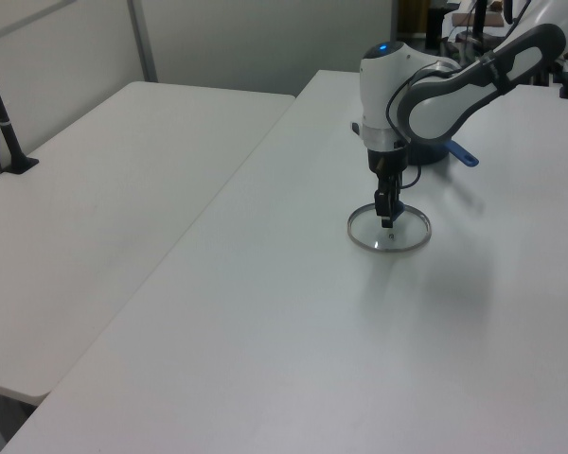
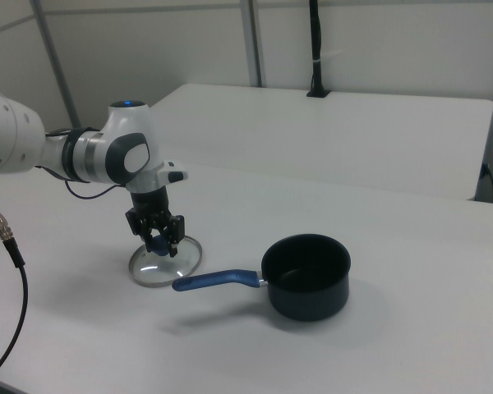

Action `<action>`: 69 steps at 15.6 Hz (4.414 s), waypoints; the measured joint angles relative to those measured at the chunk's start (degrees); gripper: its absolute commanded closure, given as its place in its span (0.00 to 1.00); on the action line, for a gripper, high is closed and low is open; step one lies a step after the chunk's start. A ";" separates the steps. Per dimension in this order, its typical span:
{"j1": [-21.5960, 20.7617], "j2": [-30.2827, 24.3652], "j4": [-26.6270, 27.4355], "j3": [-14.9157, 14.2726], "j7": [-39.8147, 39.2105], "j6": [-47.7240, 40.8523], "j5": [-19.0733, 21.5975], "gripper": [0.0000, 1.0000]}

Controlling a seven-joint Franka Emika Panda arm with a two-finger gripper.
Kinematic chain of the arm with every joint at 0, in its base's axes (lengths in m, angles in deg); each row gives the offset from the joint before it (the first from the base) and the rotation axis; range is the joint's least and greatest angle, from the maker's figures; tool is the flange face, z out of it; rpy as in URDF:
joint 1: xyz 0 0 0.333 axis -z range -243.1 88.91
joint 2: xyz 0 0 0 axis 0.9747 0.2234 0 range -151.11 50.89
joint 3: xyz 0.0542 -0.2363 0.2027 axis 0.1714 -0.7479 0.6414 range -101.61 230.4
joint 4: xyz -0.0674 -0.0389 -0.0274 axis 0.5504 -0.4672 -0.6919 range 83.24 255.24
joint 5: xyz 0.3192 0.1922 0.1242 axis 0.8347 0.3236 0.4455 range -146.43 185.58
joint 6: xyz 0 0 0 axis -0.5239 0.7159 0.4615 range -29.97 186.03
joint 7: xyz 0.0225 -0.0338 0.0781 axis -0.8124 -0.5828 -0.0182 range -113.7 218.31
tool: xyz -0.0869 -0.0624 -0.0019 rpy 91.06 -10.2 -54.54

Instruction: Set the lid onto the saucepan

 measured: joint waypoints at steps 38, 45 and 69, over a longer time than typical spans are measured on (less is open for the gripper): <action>25.91 4.72 -21.05 -2.04 -18.46 -10.04 -1.25 0.38; 26.92 4.75 -21.07 -2.04 -18.52 -9.98 -1.24 0.35; 11.48 -6.22 -21.86 -0.56 4.10 -21.79 -6.25 0.00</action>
